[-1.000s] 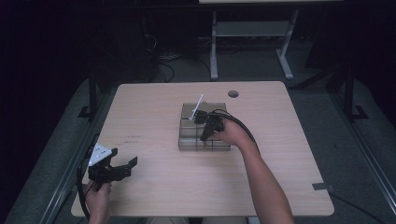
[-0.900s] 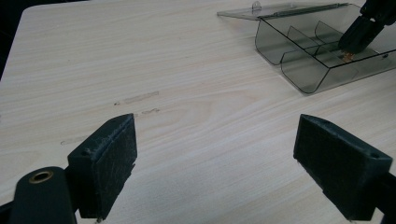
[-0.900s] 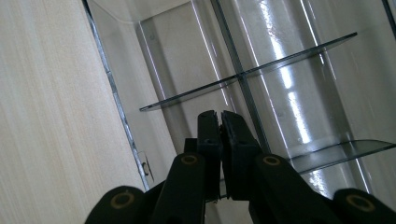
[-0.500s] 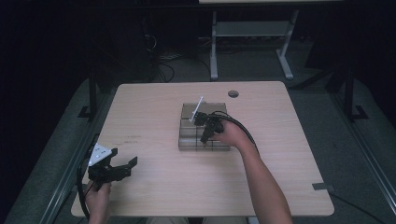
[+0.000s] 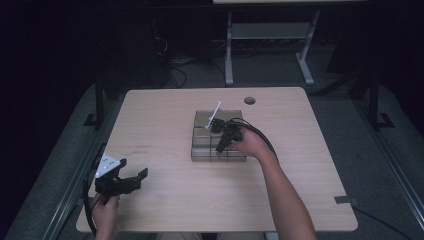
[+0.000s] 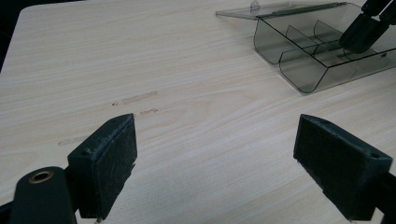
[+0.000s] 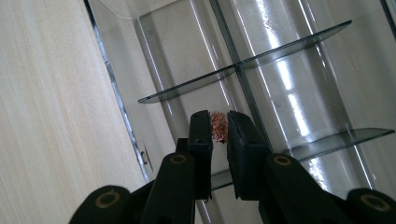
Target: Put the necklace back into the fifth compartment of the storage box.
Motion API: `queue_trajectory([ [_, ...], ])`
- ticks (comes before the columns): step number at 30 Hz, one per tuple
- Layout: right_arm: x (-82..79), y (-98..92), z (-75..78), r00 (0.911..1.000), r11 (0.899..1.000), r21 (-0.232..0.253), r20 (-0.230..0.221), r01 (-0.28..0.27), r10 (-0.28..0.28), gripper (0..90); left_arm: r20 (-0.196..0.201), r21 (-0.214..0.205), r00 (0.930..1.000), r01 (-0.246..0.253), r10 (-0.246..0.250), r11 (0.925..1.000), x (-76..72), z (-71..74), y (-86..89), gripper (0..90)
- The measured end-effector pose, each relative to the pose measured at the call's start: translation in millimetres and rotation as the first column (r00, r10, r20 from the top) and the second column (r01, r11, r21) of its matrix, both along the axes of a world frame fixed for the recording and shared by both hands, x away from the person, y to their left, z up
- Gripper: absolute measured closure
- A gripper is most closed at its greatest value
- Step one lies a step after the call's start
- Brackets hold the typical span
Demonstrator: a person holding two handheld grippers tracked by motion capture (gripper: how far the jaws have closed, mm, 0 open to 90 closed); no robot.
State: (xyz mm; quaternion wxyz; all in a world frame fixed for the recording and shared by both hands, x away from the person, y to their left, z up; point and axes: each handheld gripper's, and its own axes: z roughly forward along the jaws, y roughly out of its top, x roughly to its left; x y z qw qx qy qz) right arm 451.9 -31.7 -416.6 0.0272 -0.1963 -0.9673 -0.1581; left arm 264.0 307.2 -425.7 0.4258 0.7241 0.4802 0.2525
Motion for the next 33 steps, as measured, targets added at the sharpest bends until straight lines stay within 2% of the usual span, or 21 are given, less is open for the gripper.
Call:
queue_trajectory([
  [9,-6.3,-8.1,11.3,0.9998,1.000,0.018,0.018,-0.002,0.002,75.5,0.002,0.003,1.0000,0.000,0.000,1.0000,0.1,-0.3,-0.2,13.0],
  [17,-10.5,-20.5,20.5,0.9997,0.999,0.033,0.022,0.007,-0.008,68.8,0.001,0.007,1.0000,-0.001,0.001,1.0000,0.0,-0.5,0.1,13.0],
  [33,-16.5,-36.1,29.4,0.9993,0.999,0.044,0.031,0.022,-0.023,62.8,-0.002,0.004,1.0000,-0.006,0.006,1.0000,0.4,-0.9,-0.5,13.0],
])
